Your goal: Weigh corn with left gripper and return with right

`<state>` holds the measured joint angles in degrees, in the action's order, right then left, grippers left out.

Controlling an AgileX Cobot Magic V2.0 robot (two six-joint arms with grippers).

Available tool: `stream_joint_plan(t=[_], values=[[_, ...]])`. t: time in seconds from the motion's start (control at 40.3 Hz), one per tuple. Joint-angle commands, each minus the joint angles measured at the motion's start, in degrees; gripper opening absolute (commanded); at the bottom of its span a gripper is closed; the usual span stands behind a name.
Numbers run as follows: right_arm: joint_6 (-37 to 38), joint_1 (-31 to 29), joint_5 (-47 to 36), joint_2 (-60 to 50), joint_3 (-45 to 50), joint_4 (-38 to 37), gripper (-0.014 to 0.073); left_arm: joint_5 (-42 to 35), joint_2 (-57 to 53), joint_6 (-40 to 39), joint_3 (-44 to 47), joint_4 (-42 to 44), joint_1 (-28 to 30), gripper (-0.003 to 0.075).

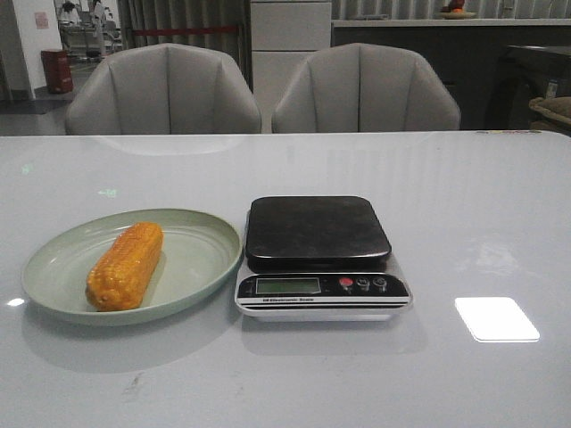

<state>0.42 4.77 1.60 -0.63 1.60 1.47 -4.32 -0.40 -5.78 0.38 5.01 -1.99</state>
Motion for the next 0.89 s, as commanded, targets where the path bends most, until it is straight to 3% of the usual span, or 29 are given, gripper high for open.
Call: stream_joint_plan(t=[0.0, 0.645, 0.794, 0.869], values=[[-0.42, -0.39, -4.23, -1.06, 0.13, -0.33, 0.0167, -4.36, -1.03, 0.04, 0.00, -0.52, 0.04, 0.0132], [-0.42, -0.39, -4.23, -1.06, 0.13, -0.33, 0.0167, -4.36, -1.03, 0.04, 0.00, -0.52, 0.04, 0.0132], [-0.42, -0.39, -4.23, -1.06, 0.13, -0.33, 0.0167, -15.12, -1.03, -0.06, 0.00, -0.40, 0.04, 0.0132], [-0.42, -0.39, -4.23, -1.06, 0.13, -0.33, 0.0167, -16.09, -0.91, -0.78, -1.43, -1.08, 0.04, 0.0132]])
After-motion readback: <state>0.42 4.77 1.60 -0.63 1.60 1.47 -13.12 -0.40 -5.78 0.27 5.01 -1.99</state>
